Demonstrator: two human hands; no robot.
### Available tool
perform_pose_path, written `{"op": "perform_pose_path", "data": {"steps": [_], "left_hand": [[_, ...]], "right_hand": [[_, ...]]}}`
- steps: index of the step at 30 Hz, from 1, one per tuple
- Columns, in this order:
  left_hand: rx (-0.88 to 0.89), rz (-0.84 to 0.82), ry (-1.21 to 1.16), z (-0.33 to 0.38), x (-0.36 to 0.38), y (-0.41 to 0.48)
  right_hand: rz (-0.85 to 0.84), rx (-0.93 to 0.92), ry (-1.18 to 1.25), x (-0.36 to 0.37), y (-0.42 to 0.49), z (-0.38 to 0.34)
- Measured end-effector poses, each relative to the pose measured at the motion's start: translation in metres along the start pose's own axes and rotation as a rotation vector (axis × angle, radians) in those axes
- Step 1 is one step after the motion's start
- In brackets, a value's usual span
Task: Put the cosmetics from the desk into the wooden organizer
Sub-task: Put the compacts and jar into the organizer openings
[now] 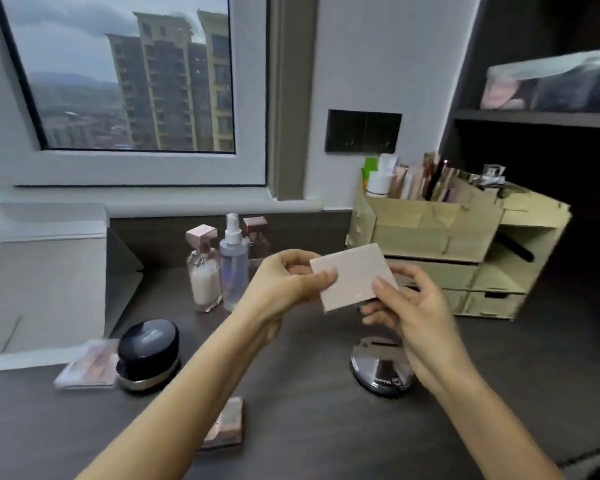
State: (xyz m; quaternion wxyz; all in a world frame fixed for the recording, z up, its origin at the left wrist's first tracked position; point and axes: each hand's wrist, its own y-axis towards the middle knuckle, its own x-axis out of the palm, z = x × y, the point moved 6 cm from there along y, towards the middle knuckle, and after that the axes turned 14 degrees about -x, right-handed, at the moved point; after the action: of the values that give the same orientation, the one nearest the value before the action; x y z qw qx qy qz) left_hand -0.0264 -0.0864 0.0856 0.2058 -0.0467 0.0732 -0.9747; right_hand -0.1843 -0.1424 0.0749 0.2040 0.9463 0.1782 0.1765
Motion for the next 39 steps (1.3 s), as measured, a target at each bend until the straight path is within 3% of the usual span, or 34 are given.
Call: {"op": "perform_pose_path", "data": {"steps": [7,10,16,30,36,39], "left_hand": [[0.114,-0.113,0.075,0.039,0.074,0.032],[0.133,-0.122,0.116,0.046,0.088,0.039],[0.146,-0.103,0.160,0.056,0.096,0.051],[0.080,-0.107,0.196,0.041,0.092,0.081],[0.072,-0.093,0.203,0.038,0.087,0.089],[0.078,-0.065,0.218,0.037,0.078,0.093]], "right_hand": [[0.634,-0.284,-0.129,-0.132,0.050,-0.044],[0.777,-0.478,-0.307,-0.167,0.070,-0.060],[0.766,-0.546,-0.566,-0.191,0.133,-0.064],[0.719,-0.226,-0.558,-0.235,0.190,-0.024],[0.639,-0.214,-0.936,-0.233,0.180,-0.029],[0.672,-0.442,-1.408,-0.217,0.166,-0.050]]}}
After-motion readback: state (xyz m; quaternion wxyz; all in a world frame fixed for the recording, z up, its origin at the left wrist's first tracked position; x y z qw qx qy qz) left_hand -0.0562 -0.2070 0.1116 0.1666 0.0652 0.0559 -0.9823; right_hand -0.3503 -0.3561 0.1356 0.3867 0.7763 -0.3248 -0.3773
